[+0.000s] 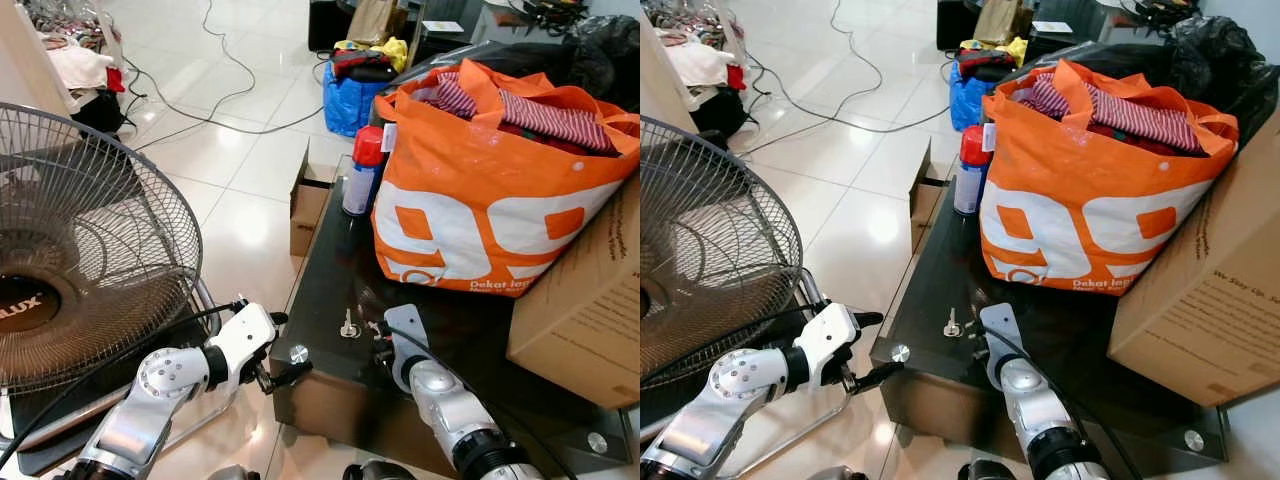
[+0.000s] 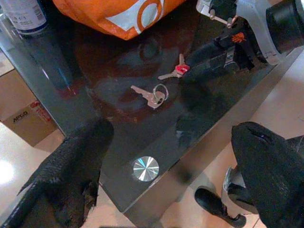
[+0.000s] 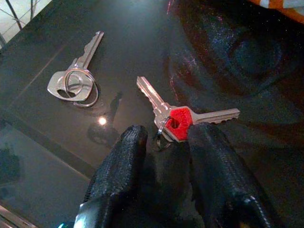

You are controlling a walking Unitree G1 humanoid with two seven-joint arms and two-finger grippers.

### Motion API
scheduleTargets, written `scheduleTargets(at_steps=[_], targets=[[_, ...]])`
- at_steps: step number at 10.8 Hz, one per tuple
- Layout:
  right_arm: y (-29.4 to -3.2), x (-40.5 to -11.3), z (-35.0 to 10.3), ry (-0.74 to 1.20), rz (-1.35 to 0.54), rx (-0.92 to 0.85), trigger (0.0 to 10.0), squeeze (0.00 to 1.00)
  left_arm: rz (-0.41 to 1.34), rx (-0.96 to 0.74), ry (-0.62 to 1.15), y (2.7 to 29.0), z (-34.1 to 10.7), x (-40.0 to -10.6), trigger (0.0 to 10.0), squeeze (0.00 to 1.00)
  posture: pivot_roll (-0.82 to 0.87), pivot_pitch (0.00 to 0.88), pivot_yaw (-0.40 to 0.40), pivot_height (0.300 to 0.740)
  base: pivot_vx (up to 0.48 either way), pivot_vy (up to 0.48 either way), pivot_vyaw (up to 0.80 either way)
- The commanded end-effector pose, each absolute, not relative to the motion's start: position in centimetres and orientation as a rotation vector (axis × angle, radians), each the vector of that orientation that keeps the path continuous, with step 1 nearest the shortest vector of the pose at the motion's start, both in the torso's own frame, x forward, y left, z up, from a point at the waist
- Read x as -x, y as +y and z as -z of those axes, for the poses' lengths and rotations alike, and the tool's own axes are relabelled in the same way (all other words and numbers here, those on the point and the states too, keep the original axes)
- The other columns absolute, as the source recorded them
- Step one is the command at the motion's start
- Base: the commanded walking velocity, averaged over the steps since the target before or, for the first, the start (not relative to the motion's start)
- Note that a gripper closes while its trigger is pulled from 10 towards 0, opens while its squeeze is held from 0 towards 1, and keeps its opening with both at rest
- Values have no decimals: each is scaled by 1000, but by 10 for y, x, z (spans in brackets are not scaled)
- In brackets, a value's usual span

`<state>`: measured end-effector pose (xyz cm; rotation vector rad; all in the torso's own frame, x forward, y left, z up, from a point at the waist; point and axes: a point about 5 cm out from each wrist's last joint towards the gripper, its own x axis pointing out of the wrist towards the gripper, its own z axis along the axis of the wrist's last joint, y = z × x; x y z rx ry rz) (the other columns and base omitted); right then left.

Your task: Hang keys on a hook

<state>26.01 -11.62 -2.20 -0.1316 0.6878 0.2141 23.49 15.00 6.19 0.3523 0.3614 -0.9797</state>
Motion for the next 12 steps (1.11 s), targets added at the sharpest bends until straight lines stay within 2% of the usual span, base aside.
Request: scheduleTargets(at_steps=[1, 3, 4, 5, 8, 12], targets=[[-119, -261, 23, 690, -175, 106, 8431, 0, 992, -358, 373, 150, -61, -234, 10000, 0, -34, 73, -53, 740, 0, 0, 0], [-118, -263, 23, 685, -157, 100, 6196, 0, 996, -361, 378, 152, -62, -234, 10000, 0, -27, 87, -48, 740, 0, 0, 0], [-118, -262, 24, 682, -152, 100, 4549, 0, 999, -364, 380, 152, -62, -234, 10000, 0, -25, 90, -46, 740, 0, 0, 0], [-116, -263, 24, 677, -145, 95, 4118, 0, 1002, -367, 383, 153, -62, -233, 10000, 0, -20, 96, -44, 740, 0, 0, 0], [-114, -263, 25, 676, -146, 89, 3804, 0, 1007, -371, 392, 155, -62, -232, 10000, 0, -15, 104, -41, 740, 0, 0, 0], [-116, -264, 26, 673, -140, 95, 3961, 0, 1010, -375, 392, 154, -62, -234, 10000, 0, -17, 99, -38, 740, 0, 0, 0]])
